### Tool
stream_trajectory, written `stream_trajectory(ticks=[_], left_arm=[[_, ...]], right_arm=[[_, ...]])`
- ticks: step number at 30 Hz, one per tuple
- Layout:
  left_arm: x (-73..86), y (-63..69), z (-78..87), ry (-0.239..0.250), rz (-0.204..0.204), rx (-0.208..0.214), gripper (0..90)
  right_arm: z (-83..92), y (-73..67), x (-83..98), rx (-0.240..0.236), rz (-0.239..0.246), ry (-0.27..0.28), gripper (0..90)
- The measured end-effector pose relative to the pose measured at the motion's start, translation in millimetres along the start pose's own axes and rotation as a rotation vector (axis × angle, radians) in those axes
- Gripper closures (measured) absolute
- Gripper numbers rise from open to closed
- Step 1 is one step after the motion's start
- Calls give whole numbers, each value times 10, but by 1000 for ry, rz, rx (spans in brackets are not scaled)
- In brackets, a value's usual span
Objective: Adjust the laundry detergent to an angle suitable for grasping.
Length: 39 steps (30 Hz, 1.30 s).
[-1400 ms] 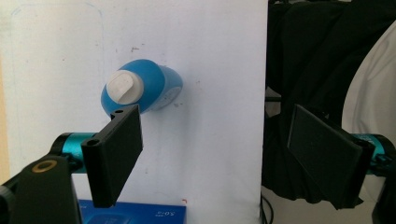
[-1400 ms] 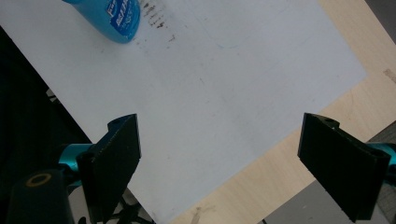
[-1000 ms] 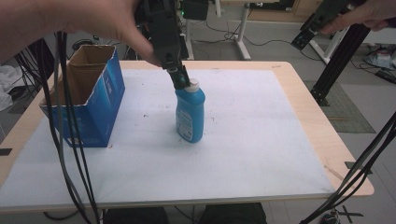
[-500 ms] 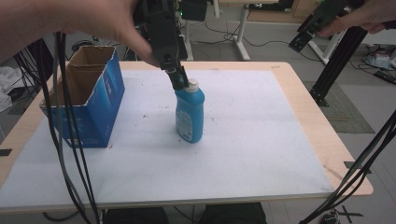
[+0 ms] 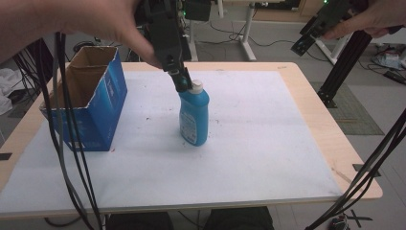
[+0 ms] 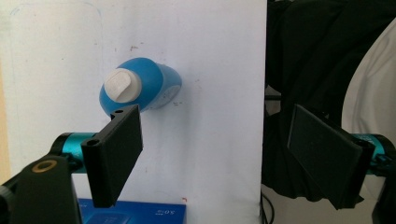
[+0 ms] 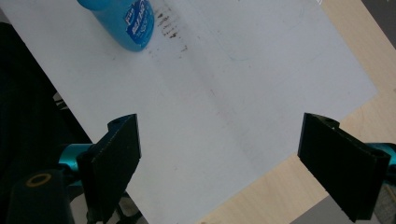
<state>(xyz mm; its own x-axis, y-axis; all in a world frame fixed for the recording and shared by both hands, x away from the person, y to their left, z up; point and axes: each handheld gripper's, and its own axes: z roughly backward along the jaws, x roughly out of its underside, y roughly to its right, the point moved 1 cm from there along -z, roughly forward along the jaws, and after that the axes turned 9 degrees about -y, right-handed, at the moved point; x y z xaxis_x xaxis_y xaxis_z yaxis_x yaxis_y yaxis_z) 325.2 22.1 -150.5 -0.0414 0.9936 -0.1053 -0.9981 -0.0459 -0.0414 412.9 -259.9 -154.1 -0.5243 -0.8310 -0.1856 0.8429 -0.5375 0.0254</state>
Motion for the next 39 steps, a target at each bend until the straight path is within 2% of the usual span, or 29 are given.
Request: stream_trajectory(ticks=[8, 17, 28, 39], left_arm=[[16, -3, -2, -1, 2, -2, 180], [38, 0, -10, -3, 7, -3, 181], [65, -4, -21, -5, 6, -2, 181], [71, 0, -17, -4, 7, -1, 181]], right_arm=[[-77, -74, -2, -7, 24, 28, 125], [-207, -179, -19, -40, 42, 82, 125], [-446, -332, -47, -36, 68, 150, 125], [-675, -474, -83, -52, 62, 217, 125]])
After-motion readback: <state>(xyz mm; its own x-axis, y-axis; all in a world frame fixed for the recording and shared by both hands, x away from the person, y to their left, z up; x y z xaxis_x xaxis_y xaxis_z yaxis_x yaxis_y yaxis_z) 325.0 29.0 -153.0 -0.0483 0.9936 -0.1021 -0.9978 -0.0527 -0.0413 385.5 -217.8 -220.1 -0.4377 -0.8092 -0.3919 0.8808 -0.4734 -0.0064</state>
